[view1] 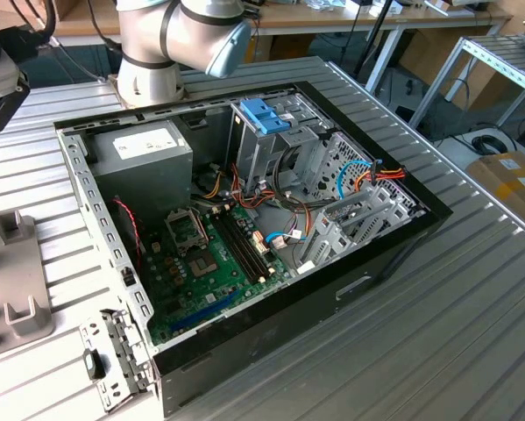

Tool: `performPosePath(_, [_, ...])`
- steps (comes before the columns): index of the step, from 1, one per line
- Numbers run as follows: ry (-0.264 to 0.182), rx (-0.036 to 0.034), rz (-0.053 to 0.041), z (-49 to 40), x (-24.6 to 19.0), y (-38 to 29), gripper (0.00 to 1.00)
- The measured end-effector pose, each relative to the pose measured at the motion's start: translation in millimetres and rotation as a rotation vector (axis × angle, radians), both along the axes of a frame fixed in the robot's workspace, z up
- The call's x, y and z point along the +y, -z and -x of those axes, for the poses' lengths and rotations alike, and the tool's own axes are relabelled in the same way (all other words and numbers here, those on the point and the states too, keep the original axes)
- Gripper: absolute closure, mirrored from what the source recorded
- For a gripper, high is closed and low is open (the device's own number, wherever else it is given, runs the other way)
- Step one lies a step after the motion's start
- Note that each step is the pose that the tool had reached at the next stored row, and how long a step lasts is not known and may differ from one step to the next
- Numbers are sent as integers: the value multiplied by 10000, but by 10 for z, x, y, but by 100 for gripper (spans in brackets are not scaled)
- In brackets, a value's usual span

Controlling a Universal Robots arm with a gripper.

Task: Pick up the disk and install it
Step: 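Reach for the disk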

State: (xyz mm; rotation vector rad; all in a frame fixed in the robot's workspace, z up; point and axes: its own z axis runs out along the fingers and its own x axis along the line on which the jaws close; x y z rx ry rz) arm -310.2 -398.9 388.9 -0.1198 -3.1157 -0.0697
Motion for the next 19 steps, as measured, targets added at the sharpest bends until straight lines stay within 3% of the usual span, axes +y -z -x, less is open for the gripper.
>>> performPosePath(19, [1,0,0,168,0,13,90])
